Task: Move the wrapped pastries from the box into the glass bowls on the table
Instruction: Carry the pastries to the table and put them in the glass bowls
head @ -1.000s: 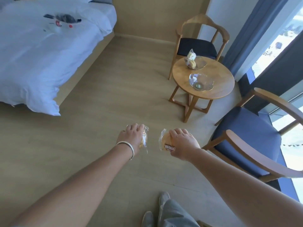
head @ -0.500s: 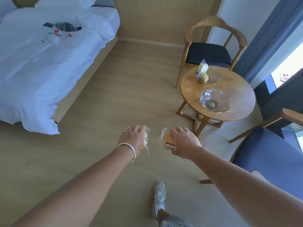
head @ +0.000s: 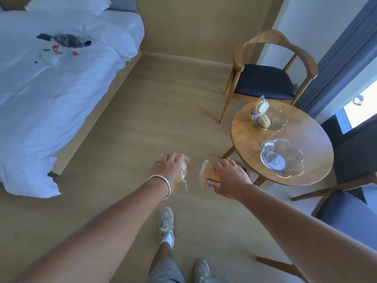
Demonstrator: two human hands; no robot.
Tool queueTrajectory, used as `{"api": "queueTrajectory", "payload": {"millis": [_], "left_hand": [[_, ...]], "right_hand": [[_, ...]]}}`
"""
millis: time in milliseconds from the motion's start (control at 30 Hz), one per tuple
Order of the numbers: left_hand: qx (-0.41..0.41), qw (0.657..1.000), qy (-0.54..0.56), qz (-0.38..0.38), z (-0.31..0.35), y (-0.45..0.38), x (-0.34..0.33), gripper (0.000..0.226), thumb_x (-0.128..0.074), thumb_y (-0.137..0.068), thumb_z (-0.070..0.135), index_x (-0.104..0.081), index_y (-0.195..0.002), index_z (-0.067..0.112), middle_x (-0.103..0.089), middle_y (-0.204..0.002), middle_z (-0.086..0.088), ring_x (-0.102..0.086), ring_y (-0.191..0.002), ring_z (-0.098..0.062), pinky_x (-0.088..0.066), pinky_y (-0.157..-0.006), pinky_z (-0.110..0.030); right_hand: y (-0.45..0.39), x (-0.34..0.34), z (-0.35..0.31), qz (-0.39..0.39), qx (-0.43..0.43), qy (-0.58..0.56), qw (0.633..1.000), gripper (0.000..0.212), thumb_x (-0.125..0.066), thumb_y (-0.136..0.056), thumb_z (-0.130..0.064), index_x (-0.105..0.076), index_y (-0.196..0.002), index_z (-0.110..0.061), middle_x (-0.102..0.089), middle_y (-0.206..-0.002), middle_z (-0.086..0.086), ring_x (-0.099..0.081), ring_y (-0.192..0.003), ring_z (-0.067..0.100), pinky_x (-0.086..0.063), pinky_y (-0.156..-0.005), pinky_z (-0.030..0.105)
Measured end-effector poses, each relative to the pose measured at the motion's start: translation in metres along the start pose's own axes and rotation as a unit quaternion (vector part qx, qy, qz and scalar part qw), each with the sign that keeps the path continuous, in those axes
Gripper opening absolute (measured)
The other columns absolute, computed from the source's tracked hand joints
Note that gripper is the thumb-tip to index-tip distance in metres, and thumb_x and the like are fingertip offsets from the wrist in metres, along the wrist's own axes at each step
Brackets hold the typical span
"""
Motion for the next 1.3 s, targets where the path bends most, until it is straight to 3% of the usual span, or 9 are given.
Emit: {"api": "queueTrajectory", "payload": {"millis": [400, 700, 1000, 1200, 1300], "left_hand": [[-0.036, 0.999, 0.006, 0.002, -0.116, -0.177, 0.049, 0.076, -0.074, -0.071, 0.019, -0.027, -0.131, 0.022, -0.038, -0.130, 0.001, -0.039, -0.123, -0.023, -0.043, -0.083, -0.033], [-0.066, 0.998, 0.000, -0.011, -0.131, -0.271, 0.075, 0.074, -0.074, -0.069, 0.016, -0.029, -0.127, 0.023, -0.040, -0.127, 0.000, -0.041, -0.119, -0.024, -0.046, -0.084, -0.035], [-0.161, 0.985, -0.050, -0.034, -0.040, -0.397, 0.092, 0.080, -0.077, -0.067, 0.023, -0.027, -0.129, 0.024, -0.040, -0.126, 0.001, -0.041, -0.118, -0.023, -0.044, -0.080, -0.035], [-0.261, 0.959, -0.098, -0.048, 0.074, -0.469, 0.105, 0.084, -0.075, -0.065, 0.015, -0.026, -0.133, 0.022, -0.037, -0.128, 0.001, -0.037, -0.122, -0.024, -0.043, -0.082, -0.035], [-0.329, 0.935, -0.123, -0.047, 0.142, -0.488, 0.110, 0.087, -0.076, -0.067, 0.017, -0.023, -0.136, 0.022, -0.037, -0.129, 0.000, -0.037, -0.122, -0.024, -0.043, -0.085, -0.035]], "right_hand": [[-0.180, 0.070, -0.011, 0.008, -0.059, -0.009, 0.998, 0.075, -0.070, -0.074, -0.036, -0.036, -0.139, -0.024, -0.045, -0.134, -0.003, -0.041, -0.124, 0.021, -0.036, -0.105, 0.031], [-0.256, 0.092, 0.009, 0.008, -0.093, -0.036, 0.995, 0.075, -0.071, -0.074, -0.037, -0.036, -0.139, -0.024, -0.045, -0.134, -0.003, -0.039, -0.125, 0.021, -0.036, -0.103, 0.031], [-0.274, 0.089, 0.130, 0.009, -0.193, -0.086, 0.977, 0.077, -0.072, -0.072, -0.040, -0.036, -0.138, -0.024, -0.045, -0.134, -0.002, -0.041, -0.124, 0.022, -0.035, -0.104, 0.032], [-0.253, 0.085, 0.233, 0.027, -0.302, -0.130, 0.944, 0.081, -0.070, -0.074, -0.041, -0.032, -0.144, -0.024, -0.042, -0.141, 0.000, -0.035, -0.133, 0.024, -0.033, -0.107, 0.033], [-0.229, 0.081, 0.276, 0.032, -0.356, -0.154, 0.921, 0.080, -0.068, -0.073, -0.037, -0.031, -0.143, -0.026, -0.044, -0.137, -0.001, -0.039, -0.128, 0.024, -0.036, -0.104, 0.033]]}}
Point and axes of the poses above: each hand's wrist, its own y-axis away from the middle knuckle, its own x-axis out of the back of the hand, z = x × y, the point moved 2 cm from there along -y, towards the middle knuckle
